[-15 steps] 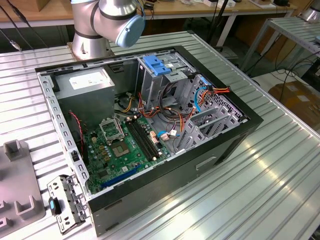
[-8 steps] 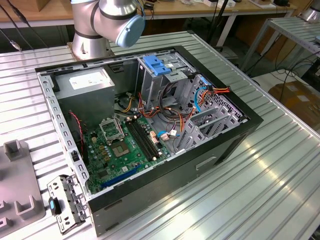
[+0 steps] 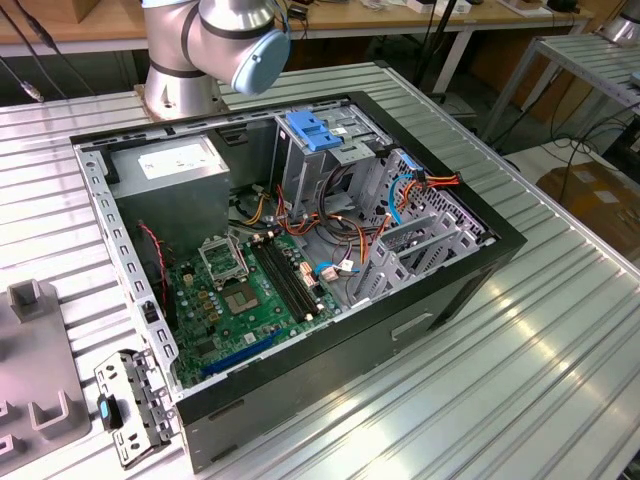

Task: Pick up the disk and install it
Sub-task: 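Pick up the disk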

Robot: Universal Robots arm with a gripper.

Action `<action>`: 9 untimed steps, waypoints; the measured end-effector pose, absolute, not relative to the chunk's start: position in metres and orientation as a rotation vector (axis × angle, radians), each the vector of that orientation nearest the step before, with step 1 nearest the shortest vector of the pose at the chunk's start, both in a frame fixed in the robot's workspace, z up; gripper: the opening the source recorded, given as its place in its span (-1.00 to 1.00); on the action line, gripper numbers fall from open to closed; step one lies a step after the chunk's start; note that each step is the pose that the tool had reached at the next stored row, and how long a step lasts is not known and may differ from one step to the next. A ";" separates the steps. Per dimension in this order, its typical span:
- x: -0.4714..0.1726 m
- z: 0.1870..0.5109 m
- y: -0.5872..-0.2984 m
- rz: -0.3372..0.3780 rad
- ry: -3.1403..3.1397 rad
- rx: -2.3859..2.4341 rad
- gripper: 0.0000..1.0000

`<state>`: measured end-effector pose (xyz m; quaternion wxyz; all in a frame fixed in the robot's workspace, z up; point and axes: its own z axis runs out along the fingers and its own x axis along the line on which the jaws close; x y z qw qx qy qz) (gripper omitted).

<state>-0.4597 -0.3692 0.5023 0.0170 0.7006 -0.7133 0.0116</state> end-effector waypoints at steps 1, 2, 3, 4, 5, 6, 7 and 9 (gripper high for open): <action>-0.459 0.502 -0.369 0.036 -2.217 2.177 -0.26; -0.459 0.502 -0.369 0.036 -2.217 2.177 -0.26; -0.458 0.502 -0.369 0.036 -2.217 2.177 -0.26; -0.457 0.502 -0.369 0.036 -2.217 2.177 -0.26; -0.457 0.502 -0.369 0.036 -2.217 2.177 -0.26; -0.456 0.502 -0.369 0.036 -2.217 2.178 -0.26; -0.456 0.502 -0.369 0.036 -2.217 2.178 -0.26; -0.455 0.502 -0.369 0.036 -2.217 2.177 -0.26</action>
